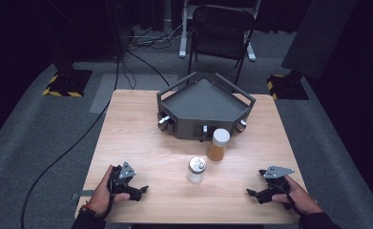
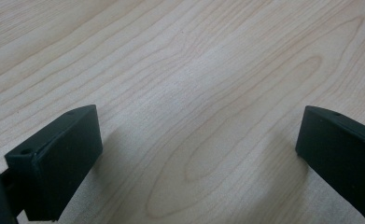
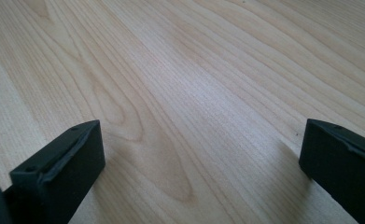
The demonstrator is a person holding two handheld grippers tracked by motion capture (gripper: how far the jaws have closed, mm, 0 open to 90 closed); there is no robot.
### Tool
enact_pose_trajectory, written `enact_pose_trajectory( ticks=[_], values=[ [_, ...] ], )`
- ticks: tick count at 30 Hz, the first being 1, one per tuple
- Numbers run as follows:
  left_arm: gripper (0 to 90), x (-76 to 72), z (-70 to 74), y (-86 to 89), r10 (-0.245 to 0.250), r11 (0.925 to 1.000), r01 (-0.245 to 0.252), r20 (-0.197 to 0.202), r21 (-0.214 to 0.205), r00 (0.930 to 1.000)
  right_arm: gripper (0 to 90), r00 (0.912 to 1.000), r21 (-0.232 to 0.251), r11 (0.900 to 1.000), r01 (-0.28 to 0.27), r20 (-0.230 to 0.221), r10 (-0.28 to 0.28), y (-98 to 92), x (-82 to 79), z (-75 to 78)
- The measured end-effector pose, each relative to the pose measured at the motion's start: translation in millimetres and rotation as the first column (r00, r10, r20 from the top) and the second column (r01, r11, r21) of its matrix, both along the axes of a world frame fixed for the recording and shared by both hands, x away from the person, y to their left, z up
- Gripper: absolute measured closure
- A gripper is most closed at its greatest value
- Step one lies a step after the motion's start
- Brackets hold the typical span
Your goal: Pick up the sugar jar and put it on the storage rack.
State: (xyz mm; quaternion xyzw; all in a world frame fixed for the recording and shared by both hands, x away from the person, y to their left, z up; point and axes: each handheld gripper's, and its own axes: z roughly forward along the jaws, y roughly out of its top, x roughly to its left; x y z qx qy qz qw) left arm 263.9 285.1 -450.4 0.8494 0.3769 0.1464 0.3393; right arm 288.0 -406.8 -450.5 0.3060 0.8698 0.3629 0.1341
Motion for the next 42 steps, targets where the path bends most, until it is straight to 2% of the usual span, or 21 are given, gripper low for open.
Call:
enact_pose_trajectory(
  ticks=[28,42],
  values=[
    [0.0,0.3,0.0,0.0,0.0,1.0,0.0,0.0,0.0,1.0,0.0,1.0,0.001,1.0,0.0,0.0,0.0,-1.1,0.9,-0.1],
    [0.0,-2.8,0.1,-0.4,0.017,0.9999,-0.017,0.001,0.0,0.9999,0.0,1.0,0.001,1.0,0.005,0.0,-0.005,-0.6,0.7,0.0]
  ],
)
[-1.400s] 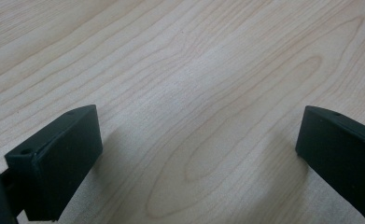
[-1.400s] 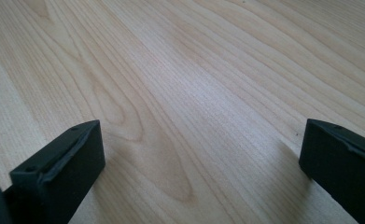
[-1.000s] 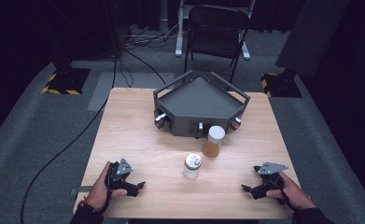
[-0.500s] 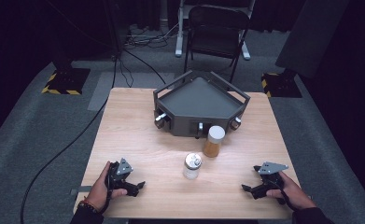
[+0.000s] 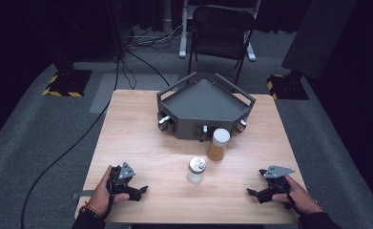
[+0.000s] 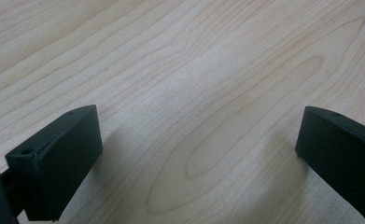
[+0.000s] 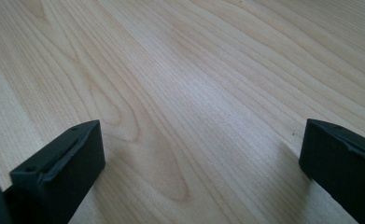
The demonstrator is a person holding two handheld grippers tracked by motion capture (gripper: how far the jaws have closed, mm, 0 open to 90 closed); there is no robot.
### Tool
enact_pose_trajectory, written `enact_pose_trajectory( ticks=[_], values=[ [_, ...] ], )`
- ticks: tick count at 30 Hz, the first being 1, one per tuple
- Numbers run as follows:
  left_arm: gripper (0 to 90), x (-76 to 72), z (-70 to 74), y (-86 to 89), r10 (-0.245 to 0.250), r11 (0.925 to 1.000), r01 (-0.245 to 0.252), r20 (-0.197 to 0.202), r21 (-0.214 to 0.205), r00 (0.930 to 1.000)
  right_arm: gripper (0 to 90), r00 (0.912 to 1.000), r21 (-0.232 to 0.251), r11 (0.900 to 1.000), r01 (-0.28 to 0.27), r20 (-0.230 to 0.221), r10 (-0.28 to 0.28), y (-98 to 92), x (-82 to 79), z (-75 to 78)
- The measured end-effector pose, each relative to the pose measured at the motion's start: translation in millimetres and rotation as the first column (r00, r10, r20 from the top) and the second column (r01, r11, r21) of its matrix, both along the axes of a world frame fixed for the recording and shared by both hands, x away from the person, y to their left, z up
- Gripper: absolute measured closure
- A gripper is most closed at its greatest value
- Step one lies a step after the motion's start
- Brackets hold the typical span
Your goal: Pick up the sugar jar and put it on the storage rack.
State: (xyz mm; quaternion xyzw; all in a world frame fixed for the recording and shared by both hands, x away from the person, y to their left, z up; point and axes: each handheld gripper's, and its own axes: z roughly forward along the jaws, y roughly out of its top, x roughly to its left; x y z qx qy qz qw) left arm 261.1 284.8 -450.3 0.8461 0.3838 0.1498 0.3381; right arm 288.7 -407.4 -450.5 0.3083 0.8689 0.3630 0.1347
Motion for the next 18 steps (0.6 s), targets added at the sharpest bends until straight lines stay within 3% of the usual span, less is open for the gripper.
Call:
enact_pose_trajectory(
  ticks=[4,18],
  values=[
    [1.3,-3.7,0.2,-2.1,0.016,0.9998,-0.016,0.018,0.009,0.9997,0.0,1.0,0.0,1.0,0.0,0.0,0.0,0.0,0.0,0.0],
    [1.2,-15.1,8.3,-10.3,0.044,0.9988,-0.042,0.115,-0.024,0.9924,0.0,1.0,0.0,1.0,-0.001,0.0,0.001,0.0,0.3,0.0]
  ],
)
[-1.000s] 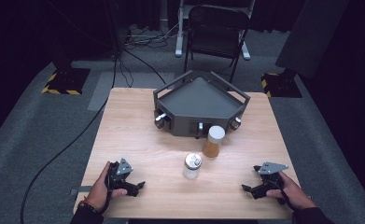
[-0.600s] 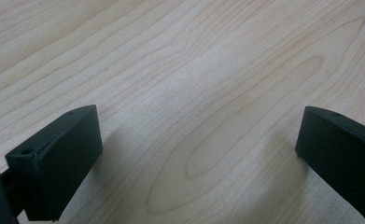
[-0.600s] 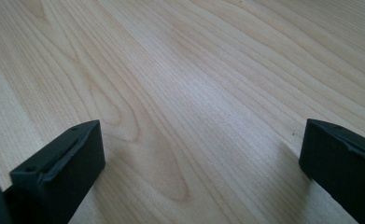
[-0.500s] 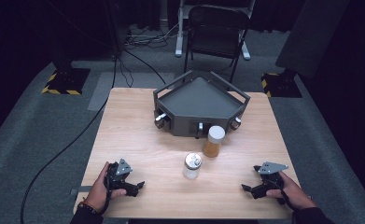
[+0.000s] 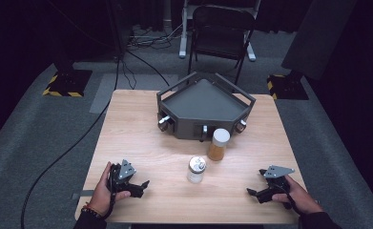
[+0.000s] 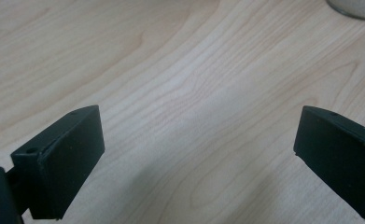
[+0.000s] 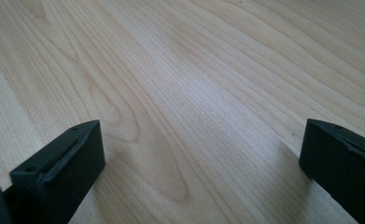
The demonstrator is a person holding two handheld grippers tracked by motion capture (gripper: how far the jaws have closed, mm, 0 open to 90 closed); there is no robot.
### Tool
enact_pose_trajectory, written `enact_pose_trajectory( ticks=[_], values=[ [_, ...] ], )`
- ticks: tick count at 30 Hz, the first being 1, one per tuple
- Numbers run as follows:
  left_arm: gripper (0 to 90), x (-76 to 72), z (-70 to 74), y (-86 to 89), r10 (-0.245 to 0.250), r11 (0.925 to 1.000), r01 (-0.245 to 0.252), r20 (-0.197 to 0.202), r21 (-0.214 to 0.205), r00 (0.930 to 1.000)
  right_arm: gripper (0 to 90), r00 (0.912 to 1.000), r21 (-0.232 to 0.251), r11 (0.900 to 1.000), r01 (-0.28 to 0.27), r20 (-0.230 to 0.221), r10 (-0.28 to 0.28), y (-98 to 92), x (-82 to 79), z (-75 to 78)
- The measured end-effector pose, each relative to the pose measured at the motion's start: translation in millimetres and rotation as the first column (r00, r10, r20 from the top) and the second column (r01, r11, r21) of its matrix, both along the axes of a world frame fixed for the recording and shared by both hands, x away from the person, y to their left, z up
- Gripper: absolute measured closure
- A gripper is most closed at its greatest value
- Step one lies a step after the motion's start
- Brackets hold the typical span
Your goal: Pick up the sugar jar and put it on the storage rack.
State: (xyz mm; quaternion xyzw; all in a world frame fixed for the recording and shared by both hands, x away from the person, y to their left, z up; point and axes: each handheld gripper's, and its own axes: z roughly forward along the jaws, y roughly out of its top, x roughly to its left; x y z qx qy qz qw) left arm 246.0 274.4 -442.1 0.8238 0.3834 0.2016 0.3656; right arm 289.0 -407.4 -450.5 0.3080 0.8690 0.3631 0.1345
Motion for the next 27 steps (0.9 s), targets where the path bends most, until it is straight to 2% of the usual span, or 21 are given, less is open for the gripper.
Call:
enact_pose_trajectory(
  ticks=[11,27],
  values=[
    [1.1,-1.8,8.0,-7.6,-0.019,0.9988,0.02,0.043,-0.044,0.9989,0.0,1.0,0.0,1.0,0.001,0.0,-0.001,0.2,0.4,-0.1],
    [0.9,1.6,16.3,-29.7,-0.088,0.9946,0.091,0.067,-0.048,0.9939,0.0,1.0,0.0,1.0,0.002,0.0,-0.002,0.3,0.5,0.0]
  ],
)
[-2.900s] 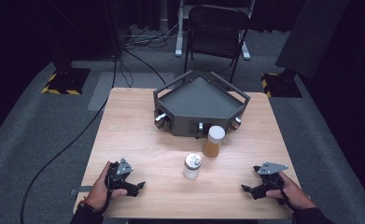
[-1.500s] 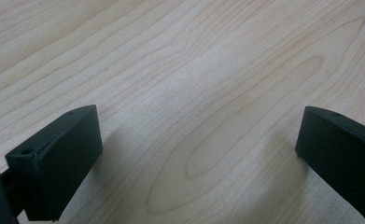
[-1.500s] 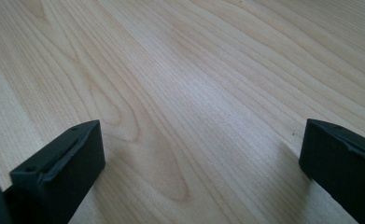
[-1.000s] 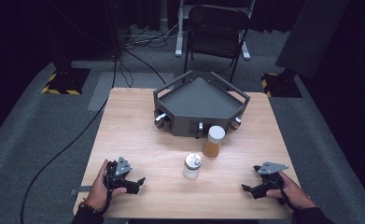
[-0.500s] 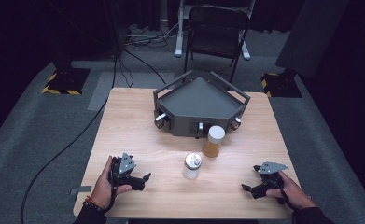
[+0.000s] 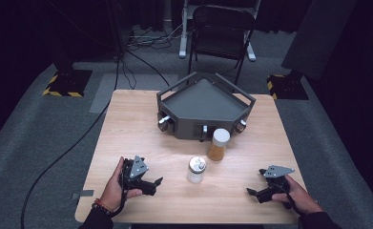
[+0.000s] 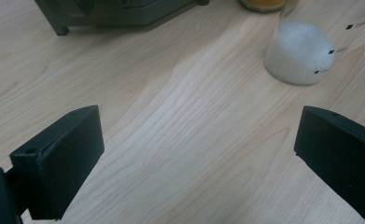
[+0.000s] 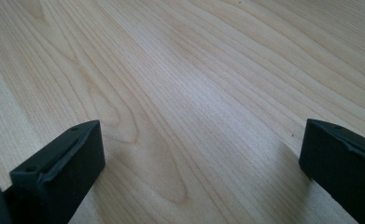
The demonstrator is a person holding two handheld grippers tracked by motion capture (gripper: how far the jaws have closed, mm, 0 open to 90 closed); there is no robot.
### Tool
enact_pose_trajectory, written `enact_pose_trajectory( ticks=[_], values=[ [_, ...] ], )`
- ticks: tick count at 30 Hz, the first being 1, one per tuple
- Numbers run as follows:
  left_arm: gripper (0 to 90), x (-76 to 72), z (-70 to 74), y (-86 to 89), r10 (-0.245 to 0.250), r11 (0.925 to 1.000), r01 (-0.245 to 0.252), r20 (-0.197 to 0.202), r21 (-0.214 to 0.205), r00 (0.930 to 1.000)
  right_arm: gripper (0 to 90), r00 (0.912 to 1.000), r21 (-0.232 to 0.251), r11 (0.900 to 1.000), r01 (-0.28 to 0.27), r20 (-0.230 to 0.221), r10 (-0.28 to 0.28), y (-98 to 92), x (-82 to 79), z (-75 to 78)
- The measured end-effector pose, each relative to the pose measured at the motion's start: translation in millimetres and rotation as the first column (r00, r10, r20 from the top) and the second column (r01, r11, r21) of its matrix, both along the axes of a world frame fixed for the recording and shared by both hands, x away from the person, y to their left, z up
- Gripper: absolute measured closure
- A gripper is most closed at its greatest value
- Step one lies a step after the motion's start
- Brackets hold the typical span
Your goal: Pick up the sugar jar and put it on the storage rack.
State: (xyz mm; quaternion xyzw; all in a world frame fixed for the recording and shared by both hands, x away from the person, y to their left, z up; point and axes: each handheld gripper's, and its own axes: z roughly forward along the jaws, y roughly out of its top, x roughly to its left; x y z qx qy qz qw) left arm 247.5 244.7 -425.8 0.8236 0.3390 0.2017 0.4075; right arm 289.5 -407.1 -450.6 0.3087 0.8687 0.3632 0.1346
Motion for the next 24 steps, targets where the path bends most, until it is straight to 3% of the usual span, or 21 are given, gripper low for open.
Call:
enact_pose_trajectory(
  ticks=[24],
  values=[
    [0.8,20.6,2.7,-38.7,-0.099,0.995,0.099,0.0,-0.017,0.9951,0.0,1.0,0.0,1.0,0.0,0.001,0.0,-0.1,-0.1,0.0]
  ],
)
